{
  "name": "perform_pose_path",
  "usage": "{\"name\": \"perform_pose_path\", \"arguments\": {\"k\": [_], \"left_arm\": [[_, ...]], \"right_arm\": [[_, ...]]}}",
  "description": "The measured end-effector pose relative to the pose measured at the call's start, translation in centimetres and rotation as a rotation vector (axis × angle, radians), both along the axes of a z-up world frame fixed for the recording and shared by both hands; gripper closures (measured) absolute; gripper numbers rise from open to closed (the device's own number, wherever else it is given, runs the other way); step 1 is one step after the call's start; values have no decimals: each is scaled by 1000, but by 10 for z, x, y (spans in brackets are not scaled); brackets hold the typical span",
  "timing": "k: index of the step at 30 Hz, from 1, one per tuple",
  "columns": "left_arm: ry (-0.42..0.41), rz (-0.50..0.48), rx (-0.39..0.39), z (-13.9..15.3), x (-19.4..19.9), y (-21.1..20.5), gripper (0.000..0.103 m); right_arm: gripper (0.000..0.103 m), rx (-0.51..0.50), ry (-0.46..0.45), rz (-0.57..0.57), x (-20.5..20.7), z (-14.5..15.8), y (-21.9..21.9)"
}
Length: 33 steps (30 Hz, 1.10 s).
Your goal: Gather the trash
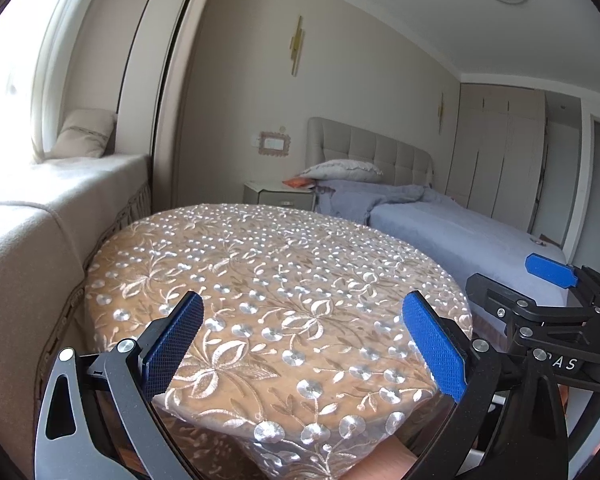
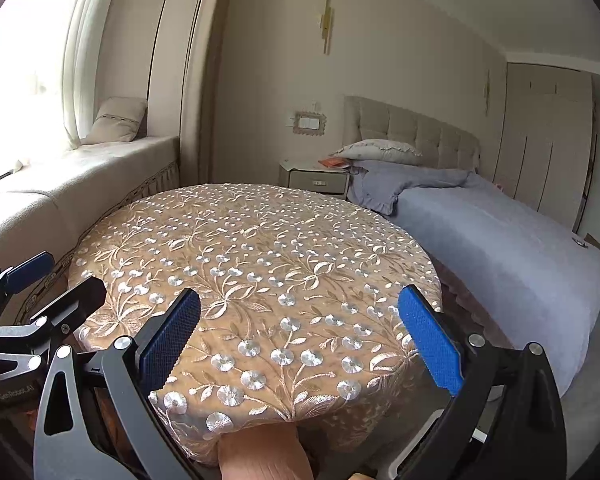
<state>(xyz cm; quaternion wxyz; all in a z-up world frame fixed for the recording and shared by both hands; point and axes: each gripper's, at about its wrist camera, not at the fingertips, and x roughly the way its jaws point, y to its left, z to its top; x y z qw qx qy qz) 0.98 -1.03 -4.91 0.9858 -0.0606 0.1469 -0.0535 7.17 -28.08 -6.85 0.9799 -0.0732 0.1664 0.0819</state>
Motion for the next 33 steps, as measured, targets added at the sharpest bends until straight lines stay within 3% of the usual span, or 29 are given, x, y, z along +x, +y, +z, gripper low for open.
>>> {"name": "perform_pose_path", "arguments": {"k": [27, 33], "left_arm": [[-4, -4, -2, -1, 2, 3, 5], [33, -91, -18, -4, 13, -3, 5]], "right_arm": [[4, 6, 9, 3, 0, -3, 0], [4, 44, 41, 1, 12, -15, -7]]}}
